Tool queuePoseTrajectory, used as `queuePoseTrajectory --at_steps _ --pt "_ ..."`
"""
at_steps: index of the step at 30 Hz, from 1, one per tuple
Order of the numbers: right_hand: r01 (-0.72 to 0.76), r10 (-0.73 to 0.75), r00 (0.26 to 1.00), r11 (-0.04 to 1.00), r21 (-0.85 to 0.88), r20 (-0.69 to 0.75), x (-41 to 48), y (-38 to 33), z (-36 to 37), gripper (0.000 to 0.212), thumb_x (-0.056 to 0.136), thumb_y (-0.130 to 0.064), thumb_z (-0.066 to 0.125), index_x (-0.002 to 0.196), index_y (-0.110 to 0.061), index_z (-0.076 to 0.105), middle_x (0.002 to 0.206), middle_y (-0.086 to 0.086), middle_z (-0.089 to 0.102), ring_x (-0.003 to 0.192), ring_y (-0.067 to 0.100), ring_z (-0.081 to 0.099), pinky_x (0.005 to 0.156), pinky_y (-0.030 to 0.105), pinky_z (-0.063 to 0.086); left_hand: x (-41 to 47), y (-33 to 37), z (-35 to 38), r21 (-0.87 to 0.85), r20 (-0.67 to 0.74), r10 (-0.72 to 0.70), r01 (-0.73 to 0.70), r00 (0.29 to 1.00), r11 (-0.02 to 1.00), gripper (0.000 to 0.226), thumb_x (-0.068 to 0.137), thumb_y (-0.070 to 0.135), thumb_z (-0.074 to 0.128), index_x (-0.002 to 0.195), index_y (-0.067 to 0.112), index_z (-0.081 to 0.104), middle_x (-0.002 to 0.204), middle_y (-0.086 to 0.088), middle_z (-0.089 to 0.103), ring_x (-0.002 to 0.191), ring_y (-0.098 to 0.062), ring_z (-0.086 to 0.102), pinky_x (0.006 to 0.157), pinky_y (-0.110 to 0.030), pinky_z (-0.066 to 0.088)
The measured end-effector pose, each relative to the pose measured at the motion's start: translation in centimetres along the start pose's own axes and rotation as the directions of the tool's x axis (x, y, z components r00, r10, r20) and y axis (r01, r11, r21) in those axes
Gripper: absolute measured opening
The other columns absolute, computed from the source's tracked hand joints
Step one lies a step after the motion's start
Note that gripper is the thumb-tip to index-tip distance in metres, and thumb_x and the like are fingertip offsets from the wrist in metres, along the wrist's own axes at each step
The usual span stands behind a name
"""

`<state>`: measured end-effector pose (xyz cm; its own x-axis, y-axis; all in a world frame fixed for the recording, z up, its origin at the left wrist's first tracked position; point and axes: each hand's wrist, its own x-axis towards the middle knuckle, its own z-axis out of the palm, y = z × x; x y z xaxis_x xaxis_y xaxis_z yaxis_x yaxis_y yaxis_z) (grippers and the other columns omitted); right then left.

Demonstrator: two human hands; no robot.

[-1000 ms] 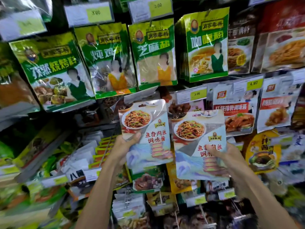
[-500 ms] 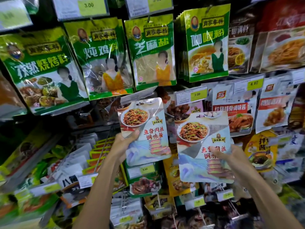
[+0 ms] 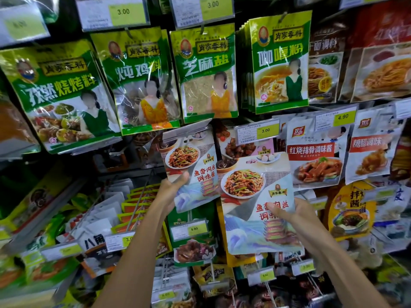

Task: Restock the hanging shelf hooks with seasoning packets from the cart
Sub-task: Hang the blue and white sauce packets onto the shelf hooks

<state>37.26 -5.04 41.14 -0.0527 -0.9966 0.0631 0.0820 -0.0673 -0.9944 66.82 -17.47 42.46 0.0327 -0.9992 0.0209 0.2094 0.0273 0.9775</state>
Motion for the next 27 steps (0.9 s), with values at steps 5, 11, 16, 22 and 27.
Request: queuePoseTrajectory --at_steps 5,11,16,22,27 --pt "0.024 -0.024 0.998 1.0 -0.004 0.049 0.4 -0.4 1.4 0.036 0.068 -0.033 0.073 0.095 -0.01 0.069 0.087 0.004 0.076 0.078 0.017 0.073 0.058 0.021 0.054 0.3 0.2 0.1 0.143 -0.108 -0.03 0.045 0.994 0.989 0.032 0.083 0.034 0.072 0.095 0.004 0.067 0.084 -0.005 0.074 0.078 -0.019 0.072 0.062 -0.025 0.057" --pt "-0.007 0.008 0.996 1.0 -0.009 0.09 1.3 -0.2 3.2 0.033 0.072 -0.031 0.074 0.095 -0.009 0.069 0.085 0.006 0.076 0.076 0.023 0.073 0.055 0.031 0.055 -1.3 0.0 -0.5 0.537 -0.243 0.154 0.001 0.958 0.844 0.037 0.084 0.039 0.07 0.067 0.012 0.05 0.063 -0.005 0.051 0.058 -0.02 0.051 0.055 -0.025 0.04" --pt "0.016 -0.011 0.988 0.999 -0.032 0.155 3.1 -0.8 6.7 0.023 0.081 -0.023 0.072 0.098 -0.008 0.068 0.088 0.005 0.076 0.083 0.022 0.072 0.067 0.032 0.054 -5.9 1.7 -2.8 0.843 -0.224 0.569 -0.136 0.791 0.521 0.011 0.094 0.015 0.059 0.098 0.007 0.066 0.08 0.001 0.062 0.075 -0.014 0.057 0.062 -0.024 0.037" --pt "-0.023 0.018 0.977 0.999 0.022 0.213 5.2 -2.0 12.5 0.021 0.086 -0.019 0.071 0.098 -0.002 0.066 0.082 0.015 0.071 0.067 0.03 0.067 0.041 0.029 0.052 -10.9 8.6 -3.7 0.89 -0.174 0.759 -0.229 0.627 0.394 0.018 0.095 0.015 0.056 0.107 0.006 0.067 0.081 0.001 0.063 0.074 -0.011 0.056 0.069 -0.022 0.042" --pt "-0.077 0.067 0.979 0.996 0.046 0.194 6.7 -2.2 14.5 0.019 0.087 -0.02 0.071 0.091 -0.002 0.065 0.074 0.016 0.067 0.061 0.032 0.065 0.05 0.04 0.053 -13.2 15.1 -2.1 0.92 0.08 0.932 -0.387 0.353 0.068 0.015 0.094 0.008 0.058 0.103 0.002 0.068 0.089 -0.008 0.068 0.079 -0.017 0.062 0.072 -0.013 0.043"
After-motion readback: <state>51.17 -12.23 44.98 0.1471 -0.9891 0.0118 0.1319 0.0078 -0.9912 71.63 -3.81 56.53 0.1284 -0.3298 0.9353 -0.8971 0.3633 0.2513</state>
